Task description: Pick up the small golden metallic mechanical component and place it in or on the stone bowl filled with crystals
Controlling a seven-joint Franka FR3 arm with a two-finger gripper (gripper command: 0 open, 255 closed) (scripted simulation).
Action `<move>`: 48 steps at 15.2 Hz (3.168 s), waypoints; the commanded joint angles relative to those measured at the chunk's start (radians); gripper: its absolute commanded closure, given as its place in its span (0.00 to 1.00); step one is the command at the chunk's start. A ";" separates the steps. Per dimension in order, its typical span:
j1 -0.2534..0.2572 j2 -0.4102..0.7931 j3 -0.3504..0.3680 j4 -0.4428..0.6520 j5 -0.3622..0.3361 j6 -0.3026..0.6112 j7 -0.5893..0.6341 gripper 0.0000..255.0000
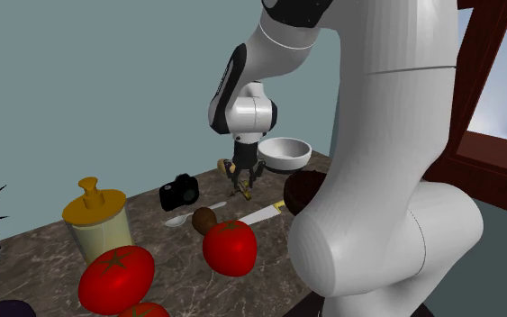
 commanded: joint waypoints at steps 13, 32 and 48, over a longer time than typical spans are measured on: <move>0.000 -0.091 -0.003 0.020 -0.011 -0.111 0.015 1.00; -0.002 -0.235 -0.007 0.121 -0.028 -0.355 0.041 1.00; -0.111 -0.508 -0.136 -0.094 -0.073 -0.431 -0.166 1.00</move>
